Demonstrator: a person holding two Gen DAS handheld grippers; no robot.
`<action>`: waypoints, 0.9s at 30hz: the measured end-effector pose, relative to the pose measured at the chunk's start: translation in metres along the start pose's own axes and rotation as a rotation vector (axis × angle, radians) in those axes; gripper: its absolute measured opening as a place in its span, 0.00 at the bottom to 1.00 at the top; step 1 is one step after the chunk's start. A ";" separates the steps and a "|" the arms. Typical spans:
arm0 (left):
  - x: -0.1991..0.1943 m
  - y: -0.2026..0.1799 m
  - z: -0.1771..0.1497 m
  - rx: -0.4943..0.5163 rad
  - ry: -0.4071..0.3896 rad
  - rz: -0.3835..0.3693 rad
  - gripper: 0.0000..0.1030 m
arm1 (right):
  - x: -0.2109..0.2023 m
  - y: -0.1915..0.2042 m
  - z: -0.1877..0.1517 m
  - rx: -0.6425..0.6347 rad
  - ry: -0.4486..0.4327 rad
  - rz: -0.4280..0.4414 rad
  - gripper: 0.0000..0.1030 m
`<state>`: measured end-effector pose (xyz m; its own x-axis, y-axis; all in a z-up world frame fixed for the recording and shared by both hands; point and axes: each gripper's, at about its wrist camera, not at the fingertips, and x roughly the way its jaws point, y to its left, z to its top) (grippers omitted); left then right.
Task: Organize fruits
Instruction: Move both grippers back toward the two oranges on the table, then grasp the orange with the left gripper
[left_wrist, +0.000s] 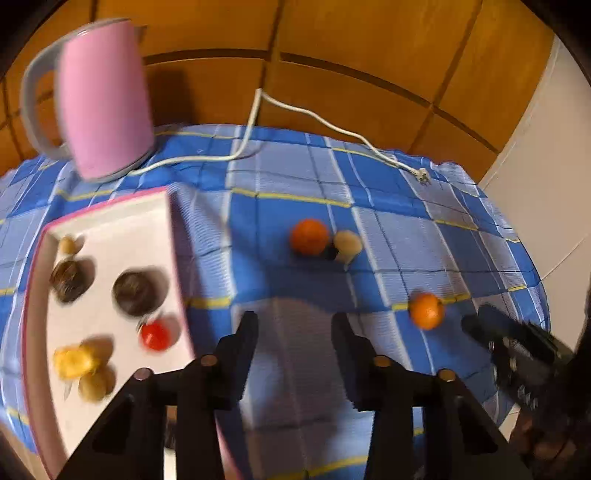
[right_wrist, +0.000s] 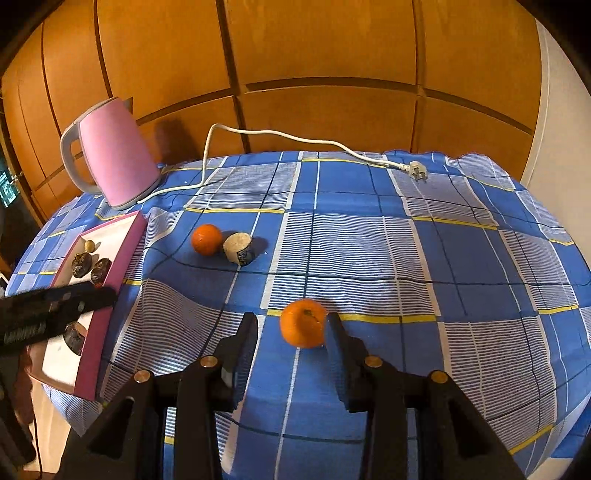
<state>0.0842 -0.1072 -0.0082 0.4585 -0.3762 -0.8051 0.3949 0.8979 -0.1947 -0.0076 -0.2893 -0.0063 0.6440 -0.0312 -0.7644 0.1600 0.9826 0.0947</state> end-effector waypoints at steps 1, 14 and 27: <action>0.006 -0.005 0.007 0.031 -0.010 0.004 0.37 | -0.001 -0.002 -0.001 0.003 -0.001 0.000 0.37; 0.107 -0.021 0.065 0.156 0.099 0.028 0.48 | -0.003 -0.035 -0.003 0.071 0.011 -0.020 0.37; 0.108 -0.009 0.063 0.082 0.064 -0.085 0.37 | 0.010 -0.050 -0.003 0.108 0.049 -0.030 0.37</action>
<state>0.1806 -0.1702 -0.0578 0.3701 -0.4326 -0.8221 0.4953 0.8406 -0.2193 -0.0111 -0.3382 -0.0209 0.6007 -0.0487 -0.7980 0.2603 0.9557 0.1376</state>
